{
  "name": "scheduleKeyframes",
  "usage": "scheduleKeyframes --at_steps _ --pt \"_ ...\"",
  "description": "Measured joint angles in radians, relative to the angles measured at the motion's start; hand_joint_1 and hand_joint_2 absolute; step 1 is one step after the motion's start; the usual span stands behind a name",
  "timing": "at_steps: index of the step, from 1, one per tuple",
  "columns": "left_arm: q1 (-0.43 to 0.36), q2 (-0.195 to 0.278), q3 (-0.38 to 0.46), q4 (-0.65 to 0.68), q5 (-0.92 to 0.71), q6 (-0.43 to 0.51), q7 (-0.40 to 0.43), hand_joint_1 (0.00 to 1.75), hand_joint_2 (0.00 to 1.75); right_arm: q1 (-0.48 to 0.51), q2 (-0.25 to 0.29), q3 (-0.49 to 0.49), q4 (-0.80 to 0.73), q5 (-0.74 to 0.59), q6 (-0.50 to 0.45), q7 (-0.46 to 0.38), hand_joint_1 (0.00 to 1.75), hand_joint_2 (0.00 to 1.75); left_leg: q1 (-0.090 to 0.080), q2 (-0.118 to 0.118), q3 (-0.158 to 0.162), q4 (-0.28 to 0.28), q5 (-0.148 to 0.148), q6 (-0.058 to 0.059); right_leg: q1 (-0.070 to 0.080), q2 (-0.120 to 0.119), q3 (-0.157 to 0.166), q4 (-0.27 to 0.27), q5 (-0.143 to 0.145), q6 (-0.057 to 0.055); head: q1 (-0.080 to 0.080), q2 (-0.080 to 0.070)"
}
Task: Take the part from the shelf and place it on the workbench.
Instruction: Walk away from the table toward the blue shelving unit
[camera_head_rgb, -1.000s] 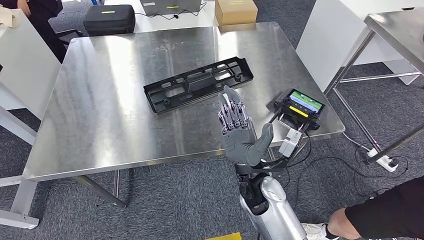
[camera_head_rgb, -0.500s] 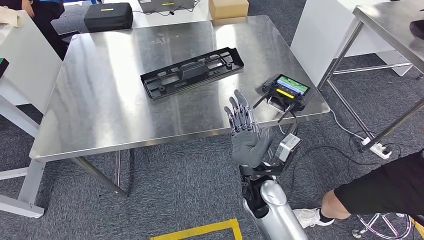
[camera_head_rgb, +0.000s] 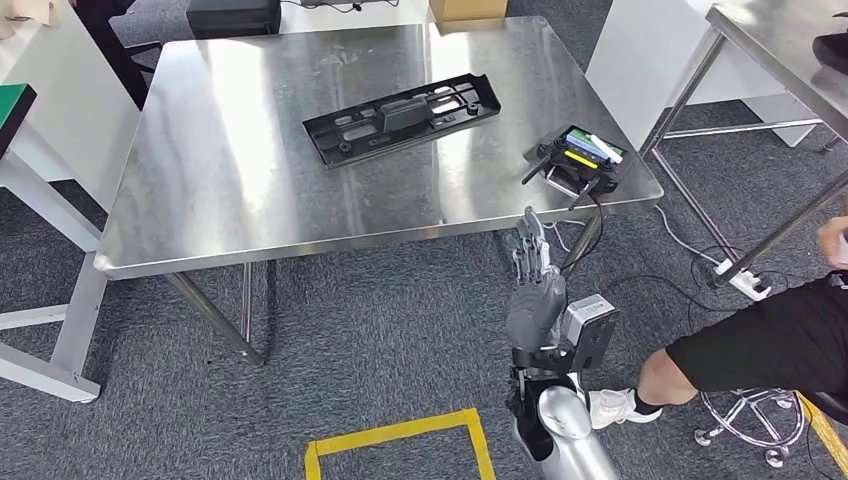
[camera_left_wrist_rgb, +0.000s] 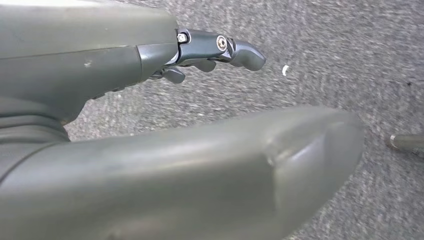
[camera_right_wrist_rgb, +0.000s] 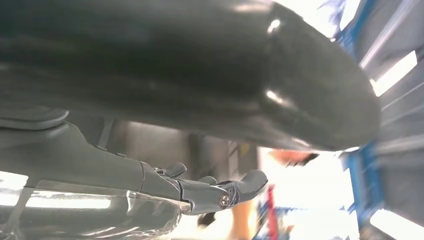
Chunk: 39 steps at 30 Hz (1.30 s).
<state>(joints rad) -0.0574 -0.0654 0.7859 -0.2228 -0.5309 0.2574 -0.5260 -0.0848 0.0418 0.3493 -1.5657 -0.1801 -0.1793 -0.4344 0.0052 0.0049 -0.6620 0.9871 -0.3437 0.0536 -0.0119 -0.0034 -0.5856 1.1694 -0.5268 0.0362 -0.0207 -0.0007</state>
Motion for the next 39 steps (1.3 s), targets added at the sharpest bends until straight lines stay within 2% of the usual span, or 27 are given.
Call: scheduleKeyframes --at_steps 2,3,4,6,7,9,11,12,13,14,15,17,19,21,23,24,26,27,28,29,30,32,33,35,37,38,39 --pt "0.002 -0.002 0.007 0.000 0.001 0.000 0.000 0.00 0.00 0.031 -0.006 -0.029 0.008 0.026 -0.032 0.017 0.00 0.00 -0.003 -0.002 -0.017 -0.001 0.023 -0.009 0.007 -0.001 0.110 -0.157 0.003 -0.008 -0.002 0.000" --pt "0.003 -0.002 0.010 0.000 0.000 0.000 -0.001 0.00 0.00 0.047 -0.009 -0.044 0.014 0.035 -0.038 0.020 0.00 0.00 -0.004 -0.003 -0.020 -0.002 0.033 -0.014 0.011 0.000 0.139 -0.207 -0.002 -0.014 -0.002 0.000" --pt "0.004 -0.002 0.012 0.000 0.000 -0.001 -0.001 0.00 0.00 0.062 -0.012 -0.057 0.020 0.042 -0.041 0.021 0.00 0.00 -0.004 -0.002 -0.020 -0.007 0.044 -0.020 0.016 0.000 0.145 -0.227 -0.005 -0.019 -0.003 0.000" --pt "0.007 -0.002 0.017 0.000 -0.001 -0.001 -0.001 0.00 0.00 0.083 -0.016 -0.074 0.031 0.049 -0.044 0.022 0.00 0.00 -0.001 -0.003 -0.024 -0.013 0.059 -0.031 0.009 0.001 0.127 -0.226 0.013 -0.028 -0.002 0.000" --pt "0.009 -0.002 0.019 0.000 -0.001 -0.001 -0.001 0.00 0.00 0.090 -0.017 -0.080 0.035 0.054 -0.048 0.027 0.00 0.00 0.001 -0.005 -0.031 -0.005 0.043 -0.037 0.003 0.000 0.119 -0.226 0.025 -0.037 -0.003 0.000" --pt "0.011 -0.003 0.024 0.000 -0.003 -0.002 0.000 0.00 0.00 0.103 -0.016 -0.091 0.043 0.068 -0.066 0.050 0.00 0.00 0.007 -0.006 -0.056 0.070 -0.049 -0.050 -0.008 -0.003 0.101 -0.227 0.051 -0.054 -0.006 0.000" --pt "0.012 -0.004 0.028 0.000 -0.009 -0.004 0.001 0.00 0.00 0.123 -0.016 -0.110 0.060 0.089 -0.096 0.083 0.00 0.00 0.011 -0.006 -0.082 0.204 -0.151 -0.062 -0.005 -0.004 0.077 -0.225 0.073 -0.059 -0.007 0.000" --pt "0.012 -0.004 0.029 0.000 -0.013 -0.006 0.001 0.00 0.00 0.137 -0.016 -0.123 0.076 0.102 -0.112 0.096 0.00 0.00 0.013 -0.006 -0.085 0.256 -0.171 -0.067 -0.004 -0.006 0.063 -0.223 0.083 -0.057 -0.007 0.000" --pt "0.012 -0.004 0.031 0.000 -0.017 -0.008 0.002 0.00 0.00 0.151 -0.017 -0.139 0.098 0.117 -0.125 0.104 0.00 0.00 0.015 -0.006 -0.073 0.279 -0.170 -0.070 -0.004 -0.006 0.048 -0.219 0.091 -0.054 -0.007 0.000" --pt "0.012 -0.004 0.032 0.000 -0.020 -0.011 0.002 0.00 0.00 0.162 -0.018 -0.157 0.123 0.131 -0.134 0.109 0.00 0.00 0.018 -0.005 -0.041 0.264 -0.153 -0.071 -0.004 -0.007 0.034 -0.214 0.098 -0.051 -0.007 0.000" --pt "0.012 -0.004 0.033 0.000 -0.022 -0.013 0.002 0.00 0.00 0.169 -0.018 -0.176 0.159 0.146 -0.137 0.111 0.00 0.00 0.020 -0.005 0.009 0.214 -0.132 -0.071 -0.004 -0.006 0.021 -0.208 0.104 -0.047 -0.008 0.000" --pt "0.007 -0.003 0.034 -0.001 -0.029 -0.019 0.001 0.00 0.00 0.172 -0.019 -0.223 0.258 0.182 -0.140 0.112 0.00 0.00 0.020 -0.011 0.108 0.085 -0.130 -0.061 -0.004 -0.006 0.003 -0.198 0.114 -0.036 -0.007 0.000" --pt "0.004 -0.003 0.034 -0.002 -0.042 -0.025 0.000 0.00 0.00 0.161 -0.019 -0.282 0.391 0.221 -0.143 0.107 0.00 0.00 0.013 -0.018 0.145 0.024 -0.146 -0.046 -0.003 -0.007 -0.003 -0.196 0.125 -0.021 -0.007 0.000" --pt "0.001 -0.003 0.034 -0.002 -0.059 -0.032 0.002 0.00 0.00 0.137 -0.022 -0.350 0.558 0.247 -0.139 0.088 0.00 0.00 0.007 -0.017 0.141 0.014 -0.132 -0.028 0.000 -0.007 -0.004 -0.202 0.138 -0.002 -0.006 0.000" --pt "-0.008 -0.003 0.034 -0.002 -0.074 -0.037 0.006 0.00 0.00 0.115 -0.029 -0.415 0.726 0.262 -0.133 0.069 0.00 0.00 0.006 -0.015 0.133 -0.005 -0.107 -0.007 0.002 -0.005 -0.018 -0.187 0.120 0.004 -0.005 0.000" --pt "-0.013 -0.003 0.034 -0.002 -0.081 -0.038 0.007 0.00 0.00 0.109 -0.034 -0.444 0.802 0.266 -0.130 0.066 0.00 0.00 0.007 -0.014 0.124 -0.014 -0.092 0.003 0.003 -0.003 -0.036 -0.150 0.087 -0.002 -0.003 0.000" --pt "-0.019 -0.004 0.033 -0.002 -0.095 -0.041 0.011 0.00 0.00 0.094 -0.042 -0.489 0.939 0.271 -0.113 0.087 0.00 0.00 0.006 -0.011 0.099 -0.017 -0.068 0.012 -0.002 -0.001 -0.079 -0.026 -0.001 -0.015 0.002 0.000" --pt "-0.022 -0.003 0.032 -0.002 -0.102 -0.043 0.014 0.00 0.00 0.088 -0.045 -0.510 1.006 0.273 -0.102 0.107 0.00 0.00 0.005 -0.010 0.084 -0.017 -0.058 0.012 -0.003 0.000 -0.096 0.039 -0.032 -0.014 0.004 0.000" --pt "-0.025 -0.003 0.032 -0.002 -0.109 -0.046 0.016 0.00 0.00 0.084 -0.046 -0.526 1.060 0.275 -0.092 0.133 0.00 0.00 0.004 -0.009 0.070 -0.017 -0.047 0.010 -0.005 0.000 -0.096 0.078 -0.041 -0.006 0.004 0.000" --pt "-0.028 -0.002 0.031 -0.002 -0.113 -0.048 0.017 0.00 0.00 0.082 -0.047 -0.538 1.106 0.277 -0.085 0.158 0.00 0.00 0.004 -0.008 0.056 -0.016 -0.036 0.008 -0.006 0.000 -0.080 0.083 -0.031 0.005 0.004 0.000" --pt "-0.032 -0.002 0.031 -0.002 -0.117 -0.050 0.018 0.00 0.00 0.082 -0.046 -0.547 1.144 0.279 -0.078 0.179 0.00 0.00 0.003 -0.008 0.042 -0.015 -0.026 0.004 -0.007 0.000 -0.044 0.051 -0.010 0.018 0.005 0.000" --pt "-0.040 -0.002 0.030 -0.002 -0.122 -0.051 0.019 0.00 0.00 0.075 -0.044 -0.559 1.199 0.283 -0.068 0.215 0.00 0.00 0.002 -0.008 0.021 -0.013 -0.006 -0.006 -0.009 0.001 0.069 -0.097 0.014 0.027 0.006 0.000" --pt "-0.044 -0.002 0.029 -0.003 -0.124 -0.052 0.019 0.00 0.00 0.070 -0.043 -0.563 1.220 0.286 -0.065 0.230 0.00 0.00 0.000 -0.007 0.015 -0.012 0.003 -0.012 -0.006 0.003 0.116 -0.167 0.012 0.022 0.004 0.000" --pt "-0.050 0.000 0.029 -0.003 -0.125 -0.052 0.019 0.00 0.00 0.062 -0.040 -0.568 1.252 0.290 -0.060 0.256 0.00 0.00 -0.002 -0.004 0.010 -0.014 0.021 -0.024 0.002 0.007 0.154 -0.242 0.000 0.006 0.003 0.000" --pt "-0.051 0.002 0.029 -0.003 -0.125 -0.052 0.018 0.00 0.00 0.061 -0.034 -0.571 1.280 0.295 -0.054 0.282 0.00 0.00 0.001 -0.004 0.007 -0.012 0.027 -0.033 -0.004 0.006 0.139 -0.241 0.012 -0.011 0.001 0.000" --pt "-0.050 0.003 0.029 -0.003 -0.125 -0.052 0.018 0.00 0.00 0.060 -0.031 -0.572 1.292 0.297 -0.052 0.296 0.00 0.00 0.004 -0.004 0.001 0.001 0.006 -0.037 -0.009 0.004 0.133 -0.240 0.020 -0.022 0.000 0.000" --pt "-0.048 0.003 0.029 -0.003 -0.125 -0.053 0.018 0.00 0.00 0.060 -0.027 -0.573 1.304 0.300 -0.051 0.310 0.00 0.00 0.007 -0.005 -0.009 0.035 -0.037 -0.041 -0.013 0.001 0.125 -0.240 0.030 -0.035 -0.001 0.000"
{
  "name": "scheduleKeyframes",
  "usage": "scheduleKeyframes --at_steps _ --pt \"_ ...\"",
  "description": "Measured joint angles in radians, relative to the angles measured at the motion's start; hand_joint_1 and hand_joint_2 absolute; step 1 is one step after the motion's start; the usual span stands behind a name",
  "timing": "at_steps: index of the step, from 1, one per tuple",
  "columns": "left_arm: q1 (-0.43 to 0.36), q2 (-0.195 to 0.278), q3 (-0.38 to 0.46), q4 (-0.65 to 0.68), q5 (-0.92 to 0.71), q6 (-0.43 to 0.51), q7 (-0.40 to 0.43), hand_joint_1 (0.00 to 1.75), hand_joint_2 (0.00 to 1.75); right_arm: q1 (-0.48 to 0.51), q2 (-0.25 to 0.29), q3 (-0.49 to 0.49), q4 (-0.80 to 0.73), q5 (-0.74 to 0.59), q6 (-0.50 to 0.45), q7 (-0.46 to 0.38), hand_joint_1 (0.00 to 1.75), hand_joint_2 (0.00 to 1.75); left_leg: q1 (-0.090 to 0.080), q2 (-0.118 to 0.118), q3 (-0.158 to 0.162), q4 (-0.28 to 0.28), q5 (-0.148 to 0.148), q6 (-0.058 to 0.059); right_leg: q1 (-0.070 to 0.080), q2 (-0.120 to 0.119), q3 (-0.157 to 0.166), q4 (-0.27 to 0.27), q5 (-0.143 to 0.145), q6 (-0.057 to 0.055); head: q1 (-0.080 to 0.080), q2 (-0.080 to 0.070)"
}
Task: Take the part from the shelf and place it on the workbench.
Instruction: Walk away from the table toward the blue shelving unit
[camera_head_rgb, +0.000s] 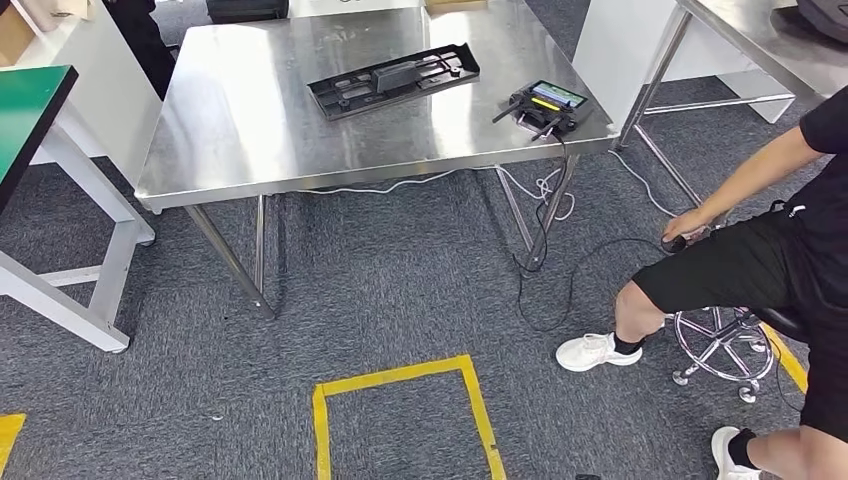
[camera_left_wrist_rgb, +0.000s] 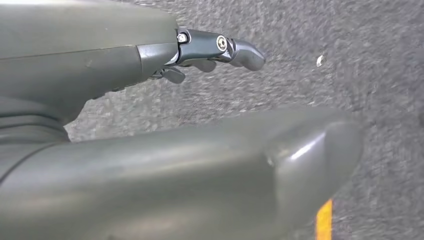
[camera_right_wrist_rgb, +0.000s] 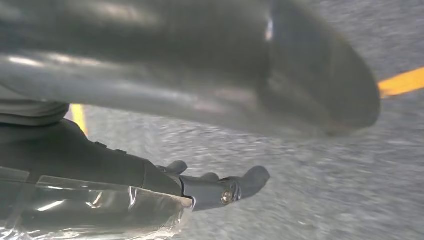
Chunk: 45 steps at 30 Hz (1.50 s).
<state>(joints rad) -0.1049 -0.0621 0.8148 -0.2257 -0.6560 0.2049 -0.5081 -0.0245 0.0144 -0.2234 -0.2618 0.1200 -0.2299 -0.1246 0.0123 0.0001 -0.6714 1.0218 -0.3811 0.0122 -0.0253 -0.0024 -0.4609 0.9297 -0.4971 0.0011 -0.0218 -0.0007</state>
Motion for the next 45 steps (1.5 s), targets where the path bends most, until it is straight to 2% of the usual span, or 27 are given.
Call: scheduleKeyframes --at_steps 2,3,4,6,7,9,11,13,14,16,18,19,20,21,23,24,26,27,29,30,33,34,36,37,40,42,45 --pt "0.002 0.002 0.000 0.000 0.000 -0.001 -0.001 0.00 0.00 -0.001 0.004 -0.001 0.016 0.008 0.000 0.023 0.00 0.00 0.004 0.000 -0.026 0.116 -0.116 -0.008 0.002 -0.003 -0.019 0.001 0.021 -0.017 -0.001 0.000" --pt "0.002 0.003 0.000 0.000 0.000 -0.001 -0.001 0.00 0.00 -0.002 0.006 -0.001 0.023 0.012 0.000 0.032 0.00 0.00 0.005 -0.001 -0.037 0.185 -0.160 -0.012 0.004 -0.004 -0.031 0.003 0.033 -0.020 -0.002 0.000" --pt "0.002 0.004 0.000 0.000 0.000 -0.002 -0.001 0.00 0.00 -0.003 0.009 -0.001 0.028 0.015 0.000 0.036 0.00 0.00 0.006 -0.001 -0.040 0.235 -0.177 -0.014 0.006 -0.004 -0.044 0.007 0.043 -0.019 -0.002 0.000" --pt "0.002 0.005 0.000 0.000 0.000 -0.002 -0.002 0.00 0.00 -0.003 0.013 -0.001 0.037 0.018 0.000 0.041 0.00 0.00 0.007 -0.001 0.002 0.243 -0.150 -0.014 0.007 -0.003 -0.077 0.020 0.060 -0.013 -0.002 0.000" --pt "0.001 0.006 0.000 0.000 0.000 -0.002 -0.002 0.00 0.00 -0.004 0.014 -0.001 0.040 0.018 0.000 0.042 0.00 0.00 0.008 -0.001 0.049 0.194 -0.126 -0.011 0.006 -0.003 -0.092 0.030 0.065 -0.009 -0.002 0.000" --pt "-0.001 0.007 0.000 0.000 0.000 -0.002 -0.003 0.00 0.00 -0.005 0.017 -0.001 0.044 0.020 0.000 0.043 0.00 0.00 0.006 -0.004 0.149 0.060 -0.122 -0.004 0.008 -0.002 -0.116 0.046 0.073 0.001 -0.001 0.000" --pt "-0.003 0.008 0.000 -0.001 0.001 -0.002 -0.005 0.00 0.00 -0.009 0.018 -0.001 0.047 0.027 0.000 0.045 0.00 0.00 0.000 -0.006 0.189 -0.011 -0.140 0.005 0.011 -0.003 -0.127 0.053 0.086 0.016 -0.001 0.000" --pt "-0.001 0.008 0.000 -0.001 0.004 -0.002 -0.009 0.00 0.00 -0.011 0.019 0.000 0.051 0.038 0.000 0.048 0.00 0.00 -0.003 -0.003 0.179 -0.022 -0.126 0.018 0.013 -0.004 -0.134 0.053 0.099 0.029 0.000 0.000" --pt "-0.001 0.008 0.000 -0.001 0.006 -0.002 -0.011 0.00 0.00 -0.011 0.018 0.000 0.052 0.042 -0.001 0.048 0.00 0.00 -0.002 -0.001 0.170 -0.026 -0.115 0.027 0.014 -0.003 -0.143 0.062 0.090 0.031 0.000 0.000" --pt "-0.002 0.007 0.000 -0.001 0.009 -0.003 -0.015 0.00 0.00 -0.010 0.019 0.000 0.054 0.051 -0.001 0.049 0.00 0.00 0.000 0.003 0.144 -0.036 -0.087 0.043 0.014 -0.001 -0.174 0.126 0.025 0.020 0.004 0.000" --pt "-0.002 0.006 0.000 -0.001 0.010 -0.004 -0.017 0.00 0.00 -0.011 0.019 0.001 0.055 0.061 -0.001 0.048 0.00 0.00 -0.003 0.005 0.110 -0.035 -0.061 0.049 0.011 0.001 -0.212 0.253 -0.065 0.009 0.008 0.000" --pt "-0.001 0.006 0.000 -0.001 0.010 -0.005 -0.017 0.00 0.00 -0.011 0.019 0.001 0.056 0.068 -0.001 0.048 0.00 0.00 -0.004 0.006 0.093 -0.035 -0.046 0.048 0.010 0.001 -0.222 0.314 -0.090 0.012 0.009 0.000" --pt "-0.001 0.006 0.000 -0.001 0.010 -0.005 -0.017 0.00 0.00 -0.012 0.018 0.002 0.056 0.074 -0.001 0.047 0.00 0.00 -0.005 0.008 0.076 -0.034 -0.031 0.047 0.009 0.001 -0.220 0.354 -0.092 0.021 0.010 0.000" --pt "-0.001 0.006 0.000 -0.001 0.010 -0.006 -0.017 0.00 0.00 -0.012 0.018 0.004 0.056 0.080 -0.001 0.047 0.00 0.00 -0.005 0.008 0.058 -0.033 -0.016 0.044 0.008 0.001 -0.201 0.360 -0.074 0.035 0.011 0.000" --pt "-0.001 0.006 0.000 -0.001 0.008 -0.008 -0.017 0.00 0.00 -0.015 0.018 0.007 0.056 0.085 -0.001 0.047 0.00 0.00 -0.005 0.009 0.025 -0.030 0.013 0.036 0.005 0.001 -0.108 0.266 -0.028 0.053 0.012 0.000" --pt "-0.001 0.005 0.000 -0.001 0.007 -0.009 -0.016 0.00 0.00 -0.018 0.017 0.008 0.056 0.087 0.000 0.046 0.00 0.00 -0.006 0.008 0.011 -0.028 0.025 0.030 0.007 0.001 -0.041 0.176 -0.027 0.052 0.013 0.000" --pt "-0.001 0.006 0.000 -0.001 0.002 -0.014 -0.014 0.00 0.00 -0.024 0.017 0.009 0.056 0.090 0.002 0.046 0.00 0.00 -0.009 0.009 -0.004 -0.027 0.046 0.017 0.014 0.002 0.044 0.037 -0.056 0.034 0.010 0.000" --pt "0.000 0.006 0.000 -0.001 0.000 -0.017 -0.013 0.00 0.00 -0.024 0.017 0.010 0.056 0.091 0.004 0.047 0.00 0.00 -0.009 0.010 -0.007 -0.029 0.056 0.011 0.018 0.003 0.058 0.003 -0.067 0.023 0.009 0.000" --pt "0.005 0.006 0.000 0.000 -0.002 -0.019 -0.012 0.00 0.00 -0.021 0.018 0.010 0.059 0.091 0.007 0.050 0.00 0.00 -0.001 0.010 -0.011 -0.031 0.063 -0.002 0.013 0.002 0.046 -0.001 -0.056 0.000 0.006 0.000" --pt "0.010 0.006 0.000 0.000 -0.002 -0.019 -0.012 0.00 0.00 -0.018 0.019 0.010 0.060 0.091 0.008 0.052 0.00 0.00 0.004 0.009 -0.016 -0.016 0.041 -0.007 0.010 0.000 0.041 0.000 -0.047 -0.013 0.006 0.000" --pt "0.019 0.005 0.000 0.001 -0.004 -0.019 -0.013 0.00 0.00 -0.012 0.018 0.010 0.063 0.090 0.011 0.056 0.00 0.00 0.010 0.005 -0.055 0.136 -0.109 -0.021 0.010 -0.001 0.017 0.001 -0.019 -0.036 0.003 0.000" --pt "0.019 0.006 0.000 0.001 -0.005 -0.019 -0.014 0.00 0.00 -0.011 0.018 0.010 0.063 0.090 0.012 0.056 0.00 0.00 0.010 0.005 -0.066 0.198 -0.143 -0.025 0.012 0.001 0.007 0.002 -0.011 -0.036 0.003 0.000" --pt "0.020 0.005 0.000 0.001 -0.008 -0.018 -0.016 0.00 0.00 -0.008 0.019 0.010 0.065 0.089 0.015 0.057 0.00 0.00 0.010 0.004 -0.048 0.244 -0.148 -0.026 0.014 0.011 -0.008 0.008 0.000 -0.030 0.003 0.000" --pt "0.020 0.005 0.000 0.001 -0.010 -0.017 -0.017 0.00 0.00 -0.008 0.019 0.010 0.065 0.089 0.016 0.057 0.00 0.00 0.010 0.001 -0.011 0.211 -0.129 -0.024 0.015 0.018 -0.014 0.013 0.004 -0.026 0.003 0.000" --pt "0.022 0.006 -0.001 0.001 -0.014 -0.017 -0.020 0.00 0.00 -0.009 0.020 0.010 0.066 0.089 0.020 0.058 0.00 0.00 0.011 -0.048 0.127 0.025 -0.096 -0.004 0.015 0.042 -0.034 0.029 0.011 -0.014 0.003 0.000" --pt "0.027 0.006 -0.001 0.001 -0.017 -0.017 -0.021 0.00 0.00 -0.011 0.021 0.010 0.066 0.089 0.022 0.058 0.00 0.00 0.007 -0.058 0.153 -0.014 -0.100 0.006 0.014 0.058 -0.043 0.031 0.019 -0.001 0.003 0.000" --pt "0.030 0.005 -0.005 0.002 -0.022 -0.020 -0.021 0.00 0.00 -0.010 0.021 0.010 0.066 0.092 0.023 0.059 0.00 0.00 0.005 -0.024 0.156 -0.046 -0.081 0.025 0.016 0.060 -0.063 0.043 0.020 0.016 0.003 0.000"
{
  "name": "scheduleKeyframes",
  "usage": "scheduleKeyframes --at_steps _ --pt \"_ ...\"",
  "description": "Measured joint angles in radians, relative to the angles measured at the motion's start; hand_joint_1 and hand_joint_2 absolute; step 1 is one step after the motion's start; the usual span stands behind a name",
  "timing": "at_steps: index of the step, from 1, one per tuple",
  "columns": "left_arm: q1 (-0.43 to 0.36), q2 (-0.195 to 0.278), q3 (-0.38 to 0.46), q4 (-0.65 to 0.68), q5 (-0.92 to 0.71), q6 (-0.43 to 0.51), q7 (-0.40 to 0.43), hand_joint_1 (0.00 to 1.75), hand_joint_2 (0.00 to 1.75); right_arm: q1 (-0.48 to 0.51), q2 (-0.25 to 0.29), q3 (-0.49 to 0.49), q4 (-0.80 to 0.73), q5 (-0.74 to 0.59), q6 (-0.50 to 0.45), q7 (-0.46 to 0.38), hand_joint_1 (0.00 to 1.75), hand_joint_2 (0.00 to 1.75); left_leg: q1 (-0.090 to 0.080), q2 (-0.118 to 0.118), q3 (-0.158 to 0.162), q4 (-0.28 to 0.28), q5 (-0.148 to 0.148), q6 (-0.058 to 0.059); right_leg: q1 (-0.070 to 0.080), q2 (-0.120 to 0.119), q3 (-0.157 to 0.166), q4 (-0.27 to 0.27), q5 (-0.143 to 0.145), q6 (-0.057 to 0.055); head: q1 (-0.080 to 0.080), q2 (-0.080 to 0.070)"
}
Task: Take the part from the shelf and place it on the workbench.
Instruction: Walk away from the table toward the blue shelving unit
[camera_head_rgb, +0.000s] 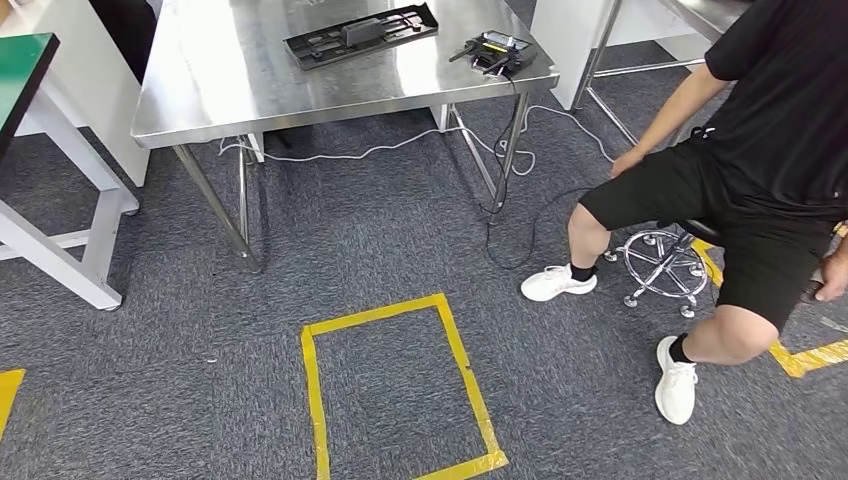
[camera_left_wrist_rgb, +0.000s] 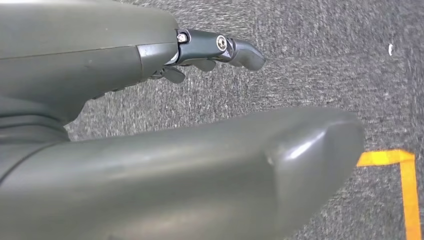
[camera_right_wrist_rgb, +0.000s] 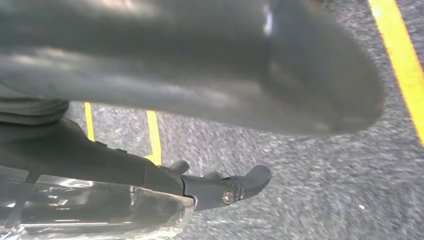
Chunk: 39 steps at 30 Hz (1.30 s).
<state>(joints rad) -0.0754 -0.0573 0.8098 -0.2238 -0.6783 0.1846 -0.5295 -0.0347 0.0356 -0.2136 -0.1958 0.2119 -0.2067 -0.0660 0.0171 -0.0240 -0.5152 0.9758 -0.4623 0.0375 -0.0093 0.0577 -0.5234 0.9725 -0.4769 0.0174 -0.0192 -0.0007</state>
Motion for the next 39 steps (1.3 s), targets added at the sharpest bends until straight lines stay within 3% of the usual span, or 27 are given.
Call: scheduleKeyframes --at_steps 2,4,5,6,7,8,9,10,12,14,16,18,20,21,22,24,26,27,28,29,30,31,33,35,36,37,39 --pt "0.001 -0.002 -0.005 0.000 -0.007 -0.007 0.003 0.00 0.00 0.000 -0.001 0.000 0.000 0.004 0.003 0.002 0.00 0.00 0.003 0.023 -0.001 -0.021 0.016 0.012 -0.001 -0.028 -0.051 0.083 -0.043 -0.003 0.006 0.000" --pt "0.004 -0.002 -0.010 0.001 -0.014 -0.022 0.010 0.00 0.00 -0.001 -0.003 0.000 0.000 0.008 0.010 0.006 0.00 0.00 0.001 0.046 -0.011 -0.023 0.023 0.014 -0.007 -0.043 -0.122 0.220 -0.098 -0.003 0.012 0.000" --pt "0.005 -0.002 -0.014 0.002 -0.016 -0.036 0.015 0.00 0.00 0.000 -0.004 0.001 0.000 0.009 0.015 0.009 0.00 0.00 0.000 0.058 -0.016 -0.023 0.026 0.012 -0.011 -0.046 -0.141 0.263 -0.110 0.004 0.014 0.000" --pt "0.006 -0.002 -0.017 0.004 -0.018 -0.052 0.020 0.00 0.00 0.002 -0.005 0.002 0.001 0.011 0.022 0.012 0.00 0.00 0.001 0.069 -0.019 -0.023 0.028 0.009 -0.015 -0.049 -0.141 0.270 -0.108 0.014 0.014 0.000" --pt "0.006 -0.002 -0.020 0.005 -0.020 -0.071 0.026 0.00 0.00 0.003 -0.006 0.003 0.001 0.011 0.031 0.014 0.00 0.00 0.002 0.079 -0.022 -0.021 0.030 0.006 -0.019 -0.056 -0.116 0.230 -0.089 0.028 0.014 0.000" --pt "0.006 -0.002 -0.022 0.007 -0.023 -0.091 0.032 0.00 0.00 0.003 -0.008 0.005 0.001 0.012 0.040 0.015 0.00 0.00 0.003 0.089 -0.023 -0.019 0.031 0.002 -0.023 -0.071 -0.072 0.157 -0.062 0.041 0.015 0.000" --pt "0.006 -0.001 -0.024 0.008 -0.028 -0.110 0.039 0.00 0.00 0.001 -0.008 0.006 0.001 0.014 0.051 0.015 0.00 0.00 0.002 0.099 -0.026 -0.014 0.030 -0.004 -0.025 -0.096 -0.030 0.081 -0.039 0.048 0.016 0.000" --pt "0.006 0.001 -0.027 0.010 -0.035 -0.129 0.045 0.00 0.00 -0.001 -0.009 0.009 0.001 0.016 0.062 0.014 0.00 0.00 0.000 0.109 -0.026 -0.008 0.028 -0.011 -0.025 -0.115 0.002 0.020 -0.020 0.049 0.017 0.000" --pt "0.007 0.005 -0.037 0.011 -0.049 -0.158 0.058 0.00 0.00 -0.004 -0.009 0.013 0.001 0.021 0.078 0.013 0.00 0.00 -0.003 0.126 -0.024 -0.002 0.023 -0.027 -0.019 -0.130 0.018 -0.020 -0.008 0.030 0.017 0.000" --pt "0.006 0.006 -0.047 0.011 -0.059 -0.176 0.071 0.00 0.00 -0.003 -0.011 0.017 0.001 0.026 0.089 0.013 0.00 0.00 0.003 0.135 -0.020 -0.001 0.022 -0.040 -0.020 -0.107 0.015 -0.019 -0.001 0.007 0.013 0.000" --pt "0.006 0.006 -0.055 0.011 -0.066 -0.185 0.084 0.00 0.00 -0.002 -0.012 0.022 0.002 0.032 0.095 0.014 0.00 0.00 0.012 0.097 -0.033 0.036 -0.013 -0.052 -0.023 -0.086 0.015 -0.019 0.009 -0.012 0.012 0.000" --pt "0.009 0.007 -0.063 0.012 -0.072 -0.185 0.094 0.00 0.00 -0.002 -0.011 0.026 0.002 0.037 0.100 0.011 0.00 0.00 0.014 0.042 -0.078 0.149 -0.093 -0.055 -0.019 -0.064 0.011 -0.019 0.019 -0.028 0.009 0.000" --pt "0.011 0.008 -0.068 0.012 -0.074 -0.181 0.098 0.00 0.00 -0.002 -0.008 0.029 0.002 0.040 0.103 0.001 0.00 0.00 0.013 0.025 -0.130 0.273 -0.151 -0.052 -0.008 -0.039 0.005 -0.018 0.024 -0.036 0.009 0.000" --pt "0.012 0.008 -0.068 0.012 -0.073 -0.180 0.098 0.00 0.00 0.000 -0.008 0.030 0.002 0.040 0.103 -0.004 0.00 0.00 0.013 0.023 -0.140 0.295 -0.150 -0.047 -0.003 -0.025 0.003 -0.017 0.026 -0.038 0.009 0.000" --pt "0.011 0.008 -0.068 0.012 -0.073 -0.180 0.097 0.00 0.00 0.001 -0.007 0.030 0.002 0.040 0.103 -0.010 0.00 0.00 0.012 0.021 -0.131 0.278 -0.129 -0.041 0.001 -0.011 0.003 -0.016 0.026 -0.039 0.009 0.000" --pt "0.011 0.009 -0.069 0.012 -0.073 -0.182 0.096 0.00 0.00 0.002 -0.005 0.030 0.002 0.039 0.103 -0.020 0.00 0.00 0.009 -0.003 -0.073 0.158 -0.054 -0.022 0.007 0.017 0.005 -0.015 0.027 -0.039 0.009 0.000" --pt "0.010 0.011 -0.070 0.013 -0.073 -0.185 0.095 0.00 0.00 -0.001 0.001 0.030 0.002 0.036 0.103 -0.027 0.00 0.00 0.005 -0.054 -0.025 0.056 -0.010 0.002 0.009 0.041 0.000 -0.012 0.030 -0.034 0.011 0.000" --pt "0.009 0.013 -0.070 0.013 -0.074 -0.186 0.096 0.00 0.00 -0.002 0.005 0.030 0.002 0.034 0.102 -0.029 0.00 0.00 0.002 -0.070 -0.017 0.035 -0.005 0.010 0.006 0.053 -0.006 -0.010 0.033 -0.028 0.011 0.000" --pt "0.007 0.014 -0.071 0.013 -0.075 -0.187 0.096 0.00 0.00 -0.003 0.007 0.031 0.002 0.032 0.102 -0.031 0.00 0.00 -0.001 -0.070 -0.015 0.029 -0.004 0.016 0.003 0.065 -0.013 -0.010 0.038 -0.021 0.011 0.000" --pt "0.005 0.013 -0.073 0.014 -0.077 -0.188 0.096 0.00 0.00 -0.002 0.007 0.031 0.002 0.030 0.101 -0.032 0.00 0.00 -0.004 -0.056 -0.012 0.018 0.000 0.019 0.001 0.075 -0.018 -0.013 0.042 -0.015 0.009 0.000" --pt "0.002 0.013 -0.074 0.014 -0.079 -0.189 0.096 0.00 0.00 -0.001 0.008 0.031 0.002 0.029 0.101 -0.033 0.00 0.00 -0.004 -0.042 -0.007 0.003 0.008 0.020 0.002 0.066 -0.026 -0.009 0.043 -0.010 0.009 0.000" --pt "-0.001 0.012 -0.076 0.014 -0.081 -0.191 0.096 0.00 0.00 0.000 0.008 0.031 0.003 0.029 0.100 -0.034 0.00 0.00 -0.003 -0.028 -0.001 -0.015 0.017 0.022 0.004 0.043 -0.038 0.007 0.034 -0.008 0.011 0.000" --pt "-0.002 0.010 -0.079 0.014 -0.084 -0.194 0.096 0.00 0.00 -0.002 0.006 0.031 0.003 0.028 0.099 -0.035 0.00 0.00 0.001 0.004 0.005 -0.038 0.030 0.022 0.002 -0.019 -0.091 0.100 -0.011 -0.011 0.017 0.000" --pt "-0.001 0.010 -0.082 0.014 -0.085 -0.193 0.095 0.00 0.00 -0.004 0.004 0.031 0.003 0.029 0.099 -0.034 0.00 0.00 0.000 0.037 0.001 -0.040 0.033 0.021 -0.008 -0.043 -0.158 0.229 -0.062 -0.005 0.022 0.000" --pt "0.000 0.010 -0.083 0.014 -0.085 -0.192 0.094 0.00 0.00 -0.003 0.004 0.031 0.003 0.030 0.099 -0.034 0.00 0.00 0.001 0.053 -0.001 -0.040 0.034 0.019 -0.014 -0.047 -0.174 0.264 -0.071 0.004 0.023 0.000" --pt "-0.001 0.009 -0.083 0.014 -0.085 -0.191 0.093 0.00 0.00 -0.001 0.003 0.031 0.003 0.030 0.099 -0.033 0.00 0.00 0.002 0.068 -0.003 -0.039 0.034 0.015 -0.021 -0.051 -0.167 0.258 -0.064 0.017 0.023 0.000" --pt "-0.001 0.007 -0.083 0.014 -0.084 -0.184 0.086 0.00 0.00 0.001 0.000 0.031 0.003 0.031 0.099 -0.032 0.00 0.00 0.006 0.094 -0.005 -0.032 0.032 0.002 -0.033 -0.076 -0.091 0.133 -0.019 0.048 0.023 0.000"
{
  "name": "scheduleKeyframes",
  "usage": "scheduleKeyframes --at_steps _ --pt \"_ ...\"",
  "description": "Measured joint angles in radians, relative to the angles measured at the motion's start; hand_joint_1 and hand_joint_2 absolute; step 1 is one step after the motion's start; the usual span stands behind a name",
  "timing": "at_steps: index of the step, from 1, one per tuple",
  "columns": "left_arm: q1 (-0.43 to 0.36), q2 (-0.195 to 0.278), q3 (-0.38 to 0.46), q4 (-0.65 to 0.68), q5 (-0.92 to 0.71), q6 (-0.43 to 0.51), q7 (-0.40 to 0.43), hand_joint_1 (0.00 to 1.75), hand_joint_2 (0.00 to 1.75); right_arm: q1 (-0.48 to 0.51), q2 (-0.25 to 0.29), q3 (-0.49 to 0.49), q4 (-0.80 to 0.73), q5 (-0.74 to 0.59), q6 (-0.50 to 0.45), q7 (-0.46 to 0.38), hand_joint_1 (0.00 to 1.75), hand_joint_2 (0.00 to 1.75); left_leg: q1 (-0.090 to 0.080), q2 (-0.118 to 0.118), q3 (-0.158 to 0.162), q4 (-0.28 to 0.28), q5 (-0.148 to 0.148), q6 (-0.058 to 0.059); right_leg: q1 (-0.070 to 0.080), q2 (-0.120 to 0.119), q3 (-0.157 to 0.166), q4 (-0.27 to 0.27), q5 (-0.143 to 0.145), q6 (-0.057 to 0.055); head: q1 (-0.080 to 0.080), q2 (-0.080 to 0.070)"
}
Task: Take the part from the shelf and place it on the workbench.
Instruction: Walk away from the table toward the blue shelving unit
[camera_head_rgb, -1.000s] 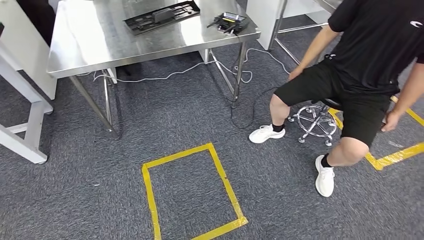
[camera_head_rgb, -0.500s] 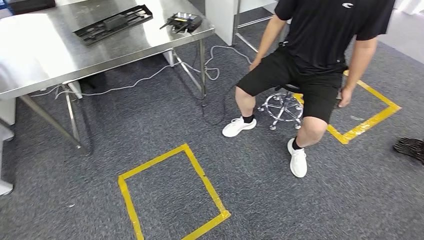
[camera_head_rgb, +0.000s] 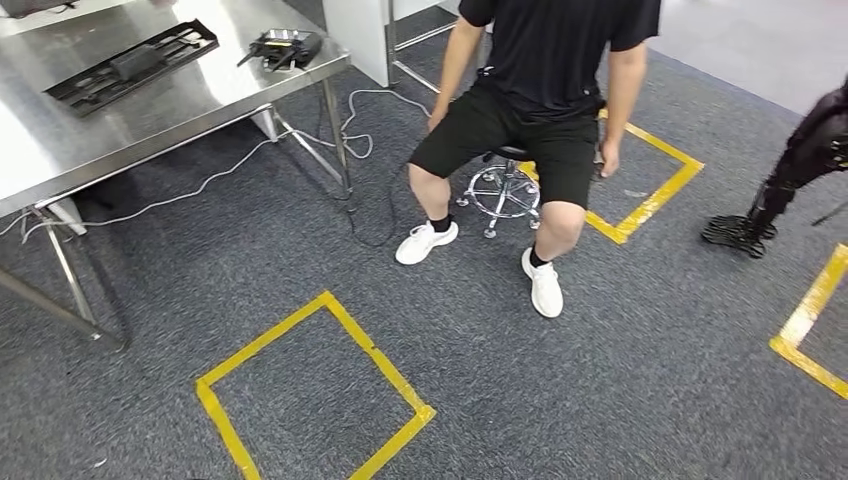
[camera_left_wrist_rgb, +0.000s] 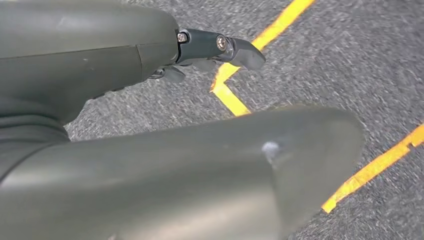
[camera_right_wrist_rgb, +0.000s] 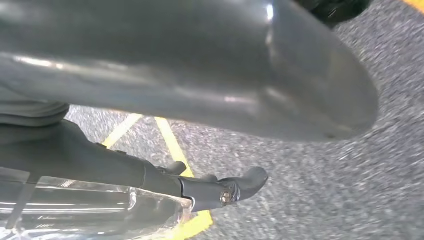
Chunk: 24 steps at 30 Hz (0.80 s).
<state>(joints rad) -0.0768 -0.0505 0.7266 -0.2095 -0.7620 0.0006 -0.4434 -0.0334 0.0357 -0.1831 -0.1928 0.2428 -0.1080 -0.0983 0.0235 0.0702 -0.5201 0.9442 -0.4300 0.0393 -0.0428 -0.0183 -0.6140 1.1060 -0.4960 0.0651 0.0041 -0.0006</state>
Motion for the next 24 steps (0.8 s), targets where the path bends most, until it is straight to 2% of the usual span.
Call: scheduleKeyframes --at_steps 1,2,3,4,5,6,7,8,10,11,12,13,14,15,17,18,19,21,22,23,24 --pt "0.000 0.000 0.000 -0.001 0.001 0.006 -0.005 0.00 0.00 -0.001 0.001 0.000 0.000 0.001 0.000 -0.001 0.00 0.00 0.000 0.011 -0.002 0.007 -0.004 -0.009 -0.003 -0.024 0.041 -0.069 0.020 0.008 0.001 0.000" --pt "-0.001 0.001 0.000 -0.002 0.002 0.012 -0.010 0.00 0.00 -0.003 0.001 0.000 0.000 0.002 -0.001 -0.004 0.00 0.00 -0.002 0.021 -0.003 0.014 -0.009 -0.019 -0.003 -0.041 0.069 -0.118 0.033 0.007 0.002 0.000" --pt "-0.002 0.002 0.000 -0.002 0.004 0.020 -0.017 0.00 0.00 -0.005 0.001 0.000 0.000 0.004 -0.002 -0.007 0.00 0.00 -0.004 0.031 -0.003 0.020 -0.015 -0.029 -0.001 -0.052 0.082 -0.141 0.038 -0.001 0.000 0.000" --pt "-0.003 0.003 0.000 -0.003 0.007 0.025 -0.023 0.00 0.00 -0.006 0.002 0.000 0.000 0.005 -0.003 -0.010 0.00 0.00 -0.005 0.039 -0.002 0.022 -0.020 -0.036 0.003 -0.050 0.079 -0.141 0.039 -0.013 -0.002 0.000" --pt "-0.005 0.002 0.000 -0.003 0.009 0.029 -0.028 0.00 0.00 -0.004 0.000 0.000 0.000 0.006 -0.004 -0.012 0.00 0.00 -0.002 0.049 0.001 0.023 -0.023 -0.043 0.005 -0.037 0.074 -0.141 0.040 -0.026 -0.004 0.000" --pt "-0.006 0.001 0.000 -0.003 0.011 0.031 -0.033 0.00 0.00 -0.003 0.000 0.000 0.000 0.007 -0.004 -0.015 0.00 0.00 0.003 0.049 0.002 0.026 -0.027 -0.048 0.003 -0.026 0.072 -0.140 0.042 -0.036 -0.007 0.000" --pt "-0.007 0.000 0.000 -0.003 0.012 0.033 -0.037 0.00 0.00 -0.001 -0.001 0.000 0.000 0.008 -0.004 -0.018 0.00 0.00 0.009 0.035 -0.001 0.039 -0.041 -0.053 0.002 -0.016 0.072 -0.140 0.046 -0.045 -0.008 0.000" --pt "-0.006 0.000 0.000 -0.003 0.012 0.033 -0.042 0.00 0.00 0.000 -0.001 0.000 0.000 0.008 -0.005 -0.021 0.00 0.00 0.013 0.013 -0.012 0.070 -0.068 -0.057 0.002 -0.005 0.071 -0.140 0.050 -0.055 -0.010 0.000" --pt "-0.002 -0.001 0.000 -0.003 0.015 0.033 -0.051 0.00 0.00 0.001 -0.001 0.000 0.000 0.008 -0.005 -0.026 0.00 0.00 0.015 -0.044 -0.063 0.193 -0.151 -0.057 0.009 0.016 0.066 -0.139 0.059 -0.069 -0.013 0.000" --pt "0.001 -0.001 0.000 -0.003 0.017 0.033 -0.056 0.00 0.00 0.001 -0.001 0.000 0.000 0.008 -0.005 -0.027 0.00 0.00 0.014 -0.059 -0.094 0.263 -0.186 -0.054 0.014 0.029 0.062 -0.139 0.062 -0.073 -0.014 0.000" --pt "0.004 -0.001 0.000 -0.003 0.018 0.034 -0.062 0.00 0.00 0.001 -0.001 0.000 0.000 0.008 -0.005 -0.028 0.00 0.00 0.012 -0.066 -0.117 0.314 -0.204 -0.050 0.020 0.043 0.059 -0.139 0.064 -0.076 -0.014 0.000" --pt "0.006 -0.001 0.001 -0.003 0.019 0.034 -0.066 0.00 0.00 0.003 -0.001 0.000 0.000 0.008 -0.005 -0.028 0.00 0.00 0.010 -0.070 -0.124 0.330 -0.200 -0.044 0.026 0.057 0.058 -0.138 0.066 -0.078 -0.014 0.000" --pt "0.006 -0.001 0.001 -0.003 0.020 0.035 -0.069 0.00 0.00 0.004 -0.001 0.000 0.000 0.007 -0.005 -0.028 0.00 0.00 0.008 -0.072 -0.113 0.306 -0.177 -0.036 0.030 0.070 0.058 -0.138 0.067 -0.080 -0.014 0.000" --pt "0.006 -0.001 0.001 -0.003 0.021 0.036 -0.071 0.00 0.00 0.005 -0.001 0.000 0.001 0.007 -0.005 -0.028 0.00 0.00 0.005 -0.080 -0.085 0.249 -0.140 -0.026 0.035 0.085 0.059 -0.138 0.068 -0.080 -0.014 0.000" --pt "0.006 0.002 0.001 -0.003 0.022 0.038 -0.074 0.00 0.00 0.005 0.002 0.000 0.001 0.007 -0.005 -0.028 0.00 0.00 -0.003 -0.117 -0.023 0.119 -0.077 -0.002 0.040 0.108 0.059 -0.137 0.072 -0.079 -0.013 0.000" --pt "0.006 0.003 0.001 -0.002 0.023 0.038 -0.075 0.00 0.00 0.004 0.003 0.000 0.001 0.008 -0.005 -0.028 0.00 0.00 -0.008 -0.131 -0.005 0.079 -0.060 0.007 0.041 0.118 0.056 -0.137 0.075 -0.077 -0.013 0.000" --pt "0.005 0.005 0.001 -0.002 0.026 0.038 -0.076 0.00 0.00 0.004 0.005 0.000 0.001 0.008 -0.005 -0.028 0.00 0.00 -0.013 -0.137 0.001 0.063 -0.055 0.012 0.040 0.127 0.053 -0.137 0.078 -0.073 -0.013 0.000" --pt "0.003 0.004 0.001 -0.002 0.029 0.039 -0.077 0.00 0.00 0.005 0.004 0.000 0.002 0.009 -0.006 -0.028 0.00 0.00 -0.017 -0.116 0.002 0.051 -0.045 0.018 0.042 0.142 0.043 -0.139 0.085 -0.061 -0.015 0.000" --pt "0.003 0.003 0.001 -0.002 0.030 0.040 -0.076 0.00 0.00 0.007 0.002 0.000 0.002 0.011 -0.006 -0.027 0.00 0.00 -0.017 -0.105 0.005 0.040 -0.037 0.021 0.044 0.134 0.034 -0.132 0.083 -0.058 -0.014 0.000" --pt "0.002 0.002 0.001 -0.002 0.030 0.041 -0.076 0.00 0.00 0.006 0.001 0.000 0.002 0.012 -0.006 -0.026 0.00 0.00 -0.015 -0.093 0.008 0.027 -0.028 0.025 0.046 0.114 0.020 -0.111 0.072 -0.059 -0.012 0.000" --pt "0.003 0.000 0.001 -0.002 0.030 0.041 -0.075 0.00 0.00 0.004 0.000 0.000 0.002 0.013 -0.006 -0.026 0.00 0.00 -0.014 -0.080 0.009 0.016 -0.020 0.028 0.048 0.089 -0.005 -0.068 0.049 -0.063 -0.009 0.000"
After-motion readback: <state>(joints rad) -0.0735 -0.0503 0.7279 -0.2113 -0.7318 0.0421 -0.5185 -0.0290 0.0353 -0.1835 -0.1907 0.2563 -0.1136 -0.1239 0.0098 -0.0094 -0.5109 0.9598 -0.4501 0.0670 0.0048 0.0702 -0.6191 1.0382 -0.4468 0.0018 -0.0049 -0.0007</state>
